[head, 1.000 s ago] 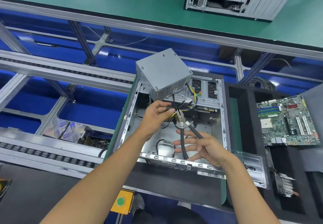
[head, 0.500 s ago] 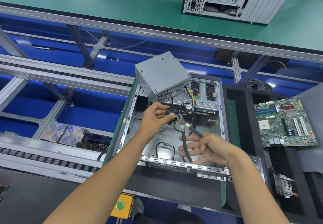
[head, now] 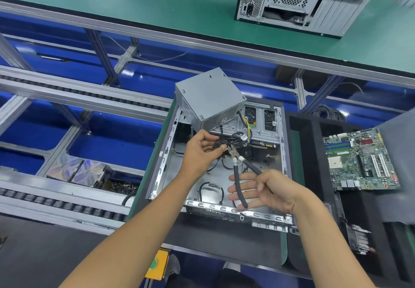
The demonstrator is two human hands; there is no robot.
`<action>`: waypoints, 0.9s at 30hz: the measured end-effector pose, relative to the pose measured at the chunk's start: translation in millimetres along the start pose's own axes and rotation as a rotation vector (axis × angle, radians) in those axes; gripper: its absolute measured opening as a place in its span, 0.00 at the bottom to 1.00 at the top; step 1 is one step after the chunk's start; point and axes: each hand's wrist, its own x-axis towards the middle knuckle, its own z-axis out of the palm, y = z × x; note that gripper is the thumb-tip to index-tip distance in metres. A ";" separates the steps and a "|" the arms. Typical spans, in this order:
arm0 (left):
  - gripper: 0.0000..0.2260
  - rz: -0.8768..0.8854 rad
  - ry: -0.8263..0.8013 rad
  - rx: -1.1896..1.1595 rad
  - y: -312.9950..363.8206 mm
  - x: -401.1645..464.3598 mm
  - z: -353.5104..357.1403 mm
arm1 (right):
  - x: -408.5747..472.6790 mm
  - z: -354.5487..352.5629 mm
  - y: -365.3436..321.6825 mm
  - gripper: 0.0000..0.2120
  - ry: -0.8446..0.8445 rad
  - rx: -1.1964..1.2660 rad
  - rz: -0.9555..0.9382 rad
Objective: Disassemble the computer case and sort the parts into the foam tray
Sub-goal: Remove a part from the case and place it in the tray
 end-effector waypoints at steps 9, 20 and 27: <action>0.12 0.012 0.014 0.025 2.9 -2.1 3.9 | 4.9 9.9 12.7 0.29 0.044 0.126 0.012; 0.11 0.021 0.014 0.037 4.3 -4.2 6.5 | 1.1 27.5 12.3 0.28 0.082 0.210 0.031; 0.12 0.029 0.015 0.024 4.0 -4.1 6.3 | 4.9 35.5 13.9 0.22 0.096 0.249 -0.002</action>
